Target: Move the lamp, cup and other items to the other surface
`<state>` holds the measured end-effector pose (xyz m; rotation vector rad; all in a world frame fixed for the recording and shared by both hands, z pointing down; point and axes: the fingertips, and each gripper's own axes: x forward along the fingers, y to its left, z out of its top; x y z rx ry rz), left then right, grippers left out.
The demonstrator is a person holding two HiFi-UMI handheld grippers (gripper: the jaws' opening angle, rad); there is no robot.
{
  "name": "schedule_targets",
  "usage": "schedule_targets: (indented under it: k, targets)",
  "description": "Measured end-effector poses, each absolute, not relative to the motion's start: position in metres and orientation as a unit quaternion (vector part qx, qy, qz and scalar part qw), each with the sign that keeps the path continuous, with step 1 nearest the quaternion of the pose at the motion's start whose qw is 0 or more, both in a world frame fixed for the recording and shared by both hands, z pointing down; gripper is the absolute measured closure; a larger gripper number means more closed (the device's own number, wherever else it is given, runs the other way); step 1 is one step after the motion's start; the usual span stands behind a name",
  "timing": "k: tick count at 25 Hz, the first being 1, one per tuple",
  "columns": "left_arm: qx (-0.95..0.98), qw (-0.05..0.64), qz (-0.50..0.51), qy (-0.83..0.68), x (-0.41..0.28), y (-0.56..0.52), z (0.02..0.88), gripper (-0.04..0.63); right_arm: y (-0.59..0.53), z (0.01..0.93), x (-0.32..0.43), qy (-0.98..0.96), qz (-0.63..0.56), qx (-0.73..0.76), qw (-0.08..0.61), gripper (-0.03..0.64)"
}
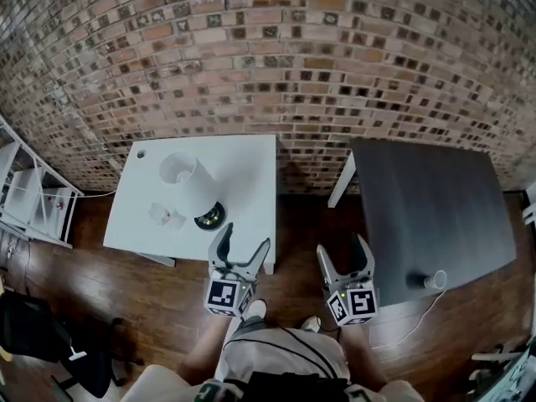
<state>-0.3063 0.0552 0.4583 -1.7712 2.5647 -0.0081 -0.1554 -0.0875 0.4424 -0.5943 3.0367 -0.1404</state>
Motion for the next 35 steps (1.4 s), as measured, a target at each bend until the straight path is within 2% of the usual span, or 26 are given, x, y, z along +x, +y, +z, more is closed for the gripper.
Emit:
schedule_targets:
  k: [5,12,26,35]
  targets:
    - [-0.628,0.025,0.014,0.778,-0.241,0.020,0.412,0.227,-0.108,0.440,-0.100,0.968,-0.041,-0.247,0.032,0.245]
    - [-0.665,-0.002,0.026,0.746,-0.220,-0.009,0.434,0.232,-0.129,0.438,-0.050,0.951,-0.042,-0.304,0.042,0.244]
    - [-0.757,0.003,0.012,0.653,-0.145,-0.083,0.446,0.230,-0.160,0.441,0.028,0.915,-0.040,-0.399,0.049,0.244]
    - [-0.831,-0.022,-0.020,0.555,-0.046,-0.145,0.481,0.230,-0.175,0.454,0.129,0.866,-0.054,-0.496,0.042,0.245]
